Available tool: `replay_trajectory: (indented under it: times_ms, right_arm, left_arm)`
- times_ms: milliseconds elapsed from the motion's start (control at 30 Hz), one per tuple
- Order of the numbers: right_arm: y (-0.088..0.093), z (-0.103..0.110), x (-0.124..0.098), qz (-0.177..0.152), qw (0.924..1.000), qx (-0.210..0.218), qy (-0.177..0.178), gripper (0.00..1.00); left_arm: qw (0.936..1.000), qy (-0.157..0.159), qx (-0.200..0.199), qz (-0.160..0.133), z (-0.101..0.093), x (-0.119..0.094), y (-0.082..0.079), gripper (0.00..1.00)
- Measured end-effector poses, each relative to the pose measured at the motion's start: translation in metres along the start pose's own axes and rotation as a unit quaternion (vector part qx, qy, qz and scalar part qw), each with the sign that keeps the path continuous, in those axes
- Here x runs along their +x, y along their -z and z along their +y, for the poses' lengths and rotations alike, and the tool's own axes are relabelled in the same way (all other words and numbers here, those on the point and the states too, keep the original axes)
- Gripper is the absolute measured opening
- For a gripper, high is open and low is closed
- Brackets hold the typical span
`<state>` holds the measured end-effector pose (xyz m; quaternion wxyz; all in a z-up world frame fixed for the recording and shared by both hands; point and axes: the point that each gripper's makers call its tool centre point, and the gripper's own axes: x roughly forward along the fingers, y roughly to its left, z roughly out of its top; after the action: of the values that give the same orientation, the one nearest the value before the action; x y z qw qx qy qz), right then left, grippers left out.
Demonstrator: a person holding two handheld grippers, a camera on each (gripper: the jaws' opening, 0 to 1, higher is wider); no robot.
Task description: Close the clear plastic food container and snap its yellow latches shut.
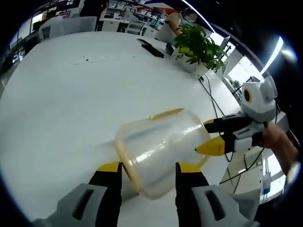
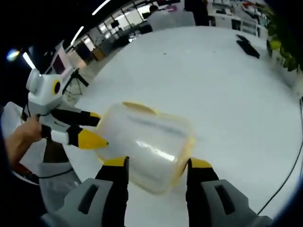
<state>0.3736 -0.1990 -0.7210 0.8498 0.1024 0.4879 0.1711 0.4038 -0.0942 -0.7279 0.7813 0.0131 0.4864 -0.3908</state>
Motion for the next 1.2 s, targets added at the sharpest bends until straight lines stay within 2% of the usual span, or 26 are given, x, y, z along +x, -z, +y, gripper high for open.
replay_trajectory:
  times_ms: [267,467,1200]
  right_arm:
    - [0.001,0.001,0.000,0.005,0.9999,0.007,0.007,0.46]
    - [0.002,0.008,0.004,0.007,0.9999,0.008,0.008,0.46]
    - [0.002,0.061,0.030,0.025,0.9996,-0.007,-0.005,0.47]
  left_arm:
    - [1.0000,-0.001,0.003,0.002,-0.002,-0.004,0.002,0.40]
    - [1.0000,-0.001,0.005,0.005,0.003,-0.010,0.005,0.40]
    - [0.9998,-0.012,-0.014,0.006,0.046,-0.048,0.031,0.40]
